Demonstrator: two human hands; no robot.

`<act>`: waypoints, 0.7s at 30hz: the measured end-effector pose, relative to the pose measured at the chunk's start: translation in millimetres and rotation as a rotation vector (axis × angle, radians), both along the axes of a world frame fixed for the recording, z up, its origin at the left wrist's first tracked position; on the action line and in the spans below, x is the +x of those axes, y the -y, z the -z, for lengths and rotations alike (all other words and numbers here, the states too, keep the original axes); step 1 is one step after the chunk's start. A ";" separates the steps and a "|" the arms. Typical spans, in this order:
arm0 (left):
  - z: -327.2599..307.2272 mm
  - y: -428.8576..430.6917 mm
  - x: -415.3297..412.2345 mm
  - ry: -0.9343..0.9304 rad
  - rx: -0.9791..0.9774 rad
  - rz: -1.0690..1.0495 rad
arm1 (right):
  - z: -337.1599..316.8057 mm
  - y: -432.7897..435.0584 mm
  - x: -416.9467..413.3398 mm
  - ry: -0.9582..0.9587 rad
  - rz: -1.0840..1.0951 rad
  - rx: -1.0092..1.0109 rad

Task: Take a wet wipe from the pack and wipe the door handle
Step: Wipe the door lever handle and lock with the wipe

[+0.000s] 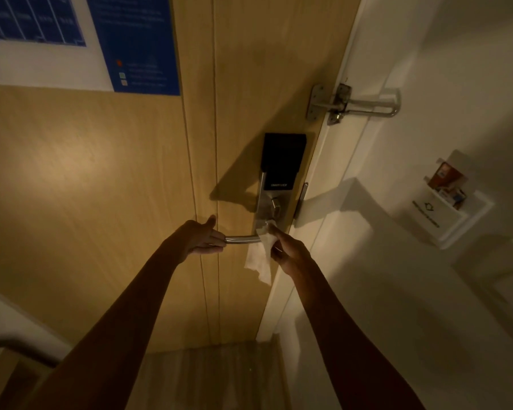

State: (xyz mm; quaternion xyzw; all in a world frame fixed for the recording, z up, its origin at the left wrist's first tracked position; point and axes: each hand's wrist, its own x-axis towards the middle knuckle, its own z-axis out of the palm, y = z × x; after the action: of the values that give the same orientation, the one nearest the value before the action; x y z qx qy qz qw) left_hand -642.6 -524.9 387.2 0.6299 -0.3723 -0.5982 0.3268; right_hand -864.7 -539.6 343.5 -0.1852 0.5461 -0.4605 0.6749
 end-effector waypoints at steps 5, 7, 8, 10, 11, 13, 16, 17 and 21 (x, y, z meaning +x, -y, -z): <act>1.5 -3.3 0.8 -0.028 -0.005 0.012 | -5.0 5.2 5.0 0.080 -0.025 0.020; 0.5 -3.6 -0.1 -0.028 -0.004 0.010 | -7.4 2.6 5.4 -0.160 -0.048 -0.026; 0.3 -3.1 -0.2 -0.023 -0.002 0.009 | -7.9 0.9 5.2 -0.339 -0.034 -0.080; -0.3 -2.8 -0.6 -0.011 0.000 0.009 | -4.4 -2.4 3.5 -0.662 0.056 -0.250; -0.7 -3.1 -1.4 -0.005 0.000 0.005 | -2.5 -4.4 2.1 -0.795 0.115 -0.346; -0.5 -3.4 -3.0 0.003 -0.002 -0.012 | 4.9 -8.0 0.1 -1.000 0.199 -0.568; -1.9 -4.6 -4.8 0.015 -0.002 -0.027 | 19.7 -16.8 3.0 -1.227 0.075 -0.890; -2.7 -4.9 -5.0 0.016 -0.007 -0.025 | 26.5 -21.0 3.3 -1.317 -0.002 -0.968; -5.5 -8.9 -6.2 0.007 -0.017 -0.019 | 46.0 -29.5 -15.1 -1.370 -0.115 -1.102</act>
State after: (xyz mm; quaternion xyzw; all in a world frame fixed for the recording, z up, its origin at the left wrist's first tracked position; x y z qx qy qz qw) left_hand -648.8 -516.0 392.7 0.6326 -0.3725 -0.5898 0.3364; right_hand -879.8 -510.1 297.5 -0.7471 0.5207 -0.4116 0.0357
